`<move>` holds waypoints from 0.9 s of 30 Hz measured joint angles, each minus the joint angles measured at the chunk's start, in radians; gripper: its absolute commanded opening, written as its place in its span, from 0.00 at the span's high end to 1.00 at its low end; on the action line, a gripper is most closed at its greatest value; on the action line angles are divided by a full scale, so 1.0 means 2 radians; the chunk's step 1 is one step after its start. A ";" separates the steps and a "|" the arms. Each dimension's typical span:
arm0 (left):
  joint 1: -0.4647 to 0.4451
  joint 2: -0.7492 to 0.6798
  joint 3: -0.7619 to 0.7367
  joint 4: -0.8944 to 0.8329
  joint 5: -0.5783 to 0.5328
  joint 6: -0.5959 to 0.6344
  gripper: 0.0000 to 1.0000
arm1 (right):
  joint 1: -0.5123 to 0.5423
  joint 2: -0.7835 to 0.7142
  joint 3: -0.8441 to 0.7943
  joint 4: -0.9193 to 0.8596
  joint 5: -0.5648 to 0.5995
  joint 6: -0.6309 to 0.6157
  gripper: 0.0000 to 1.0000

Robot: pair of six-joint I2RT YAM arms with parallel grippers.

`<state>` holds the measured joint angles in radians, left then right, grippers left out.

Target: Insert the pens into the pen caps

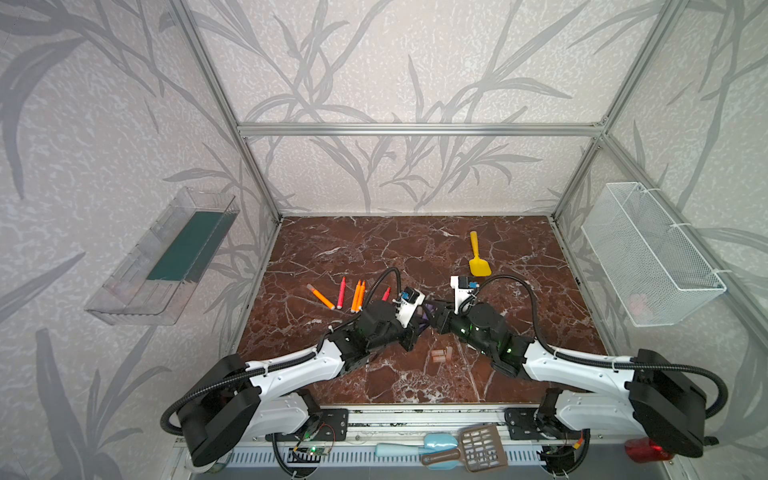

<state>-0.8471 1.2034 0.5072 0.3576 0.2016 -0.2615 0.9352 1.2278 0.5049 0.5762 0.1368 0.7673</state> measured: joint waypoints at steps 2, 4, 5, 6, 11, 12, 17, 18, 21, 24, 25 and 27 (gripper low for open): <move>0.001 -0.013 -0.004 -0.005 -0.042 -0.005 1.00 | 0.000 -0.002 0.010 -0.023 0.000 -0.012 0.29; 0.003 -0.031 -0.012 -0.009 -0.089 -0.013 1.00 | 0.000 -0.011 0.016 -0.044 0.005 -0.025 0.27; 0.006 -0.043 -0.019 -0.012 -0.114 -0.017 1.00 | 0.000 -0.019 0.016 -0.052 0.010 -0.031 0.27; 0.006 -0.055 -0.026 -0.015 -0.134 -0.023 1.00 | 0.000 -0.028 0.015 -0.060 0.016 -0.036 0.27; 0.013 -0.115 -0.059 -0.031 -0.211 -0.048 1.00 | 0.000 -0.074 -0.005 -0.093 0.064 -0.063 0.26; 0.015 -0.127 -0.067 -0.030 -0.222 -0.052 1.00 | 0.000 -0.080 -0.009 -0.103 0.074 -0.067 0.26; 0.034 -0.160 -0.085 -0.046 -0.250 -0.070 1.00 | 0.000 -0.088 -0.025 -0.138 0.101 -0.081 0.26; 0.040 -0.161 -0.085 -0.051 -0.251 -0.073 1.00 | 0.000 -0.086 -0.028 -0.145 0.103 -0.082 0.26; 0.053 -0.159 -0.085 -0.063 -0.249 -0.081 1.00 | 0.000 -0.067 -0.029 -0.158 0.103 -0.084 0.27; 0.057 -0.153 -0.085 -0.063 -0.243 -0.089 1.00 | 0.000 -0.037 -0.029 -0.164 0.101 -0.084 0.28; 0.057 -0.150 -0.085 -0.063 -0.239 -0.090 1.00 | 0.000 -0.026 -0.029 -0.166 0.099 -0.084 0.29; 0.058 -0.146 -0.085 -0.063 -0.231 -0.093 1.00 | 0.000 -0.004 -0.025 -0.175 0.093 -0.084 0.29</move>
<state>-0.7311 0.9123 0.3374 0.2314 -0.2611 -0.4465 0.9352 1.2198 0.4545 0.2264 0.3222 0.6003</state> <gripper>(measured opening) 0.163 0.714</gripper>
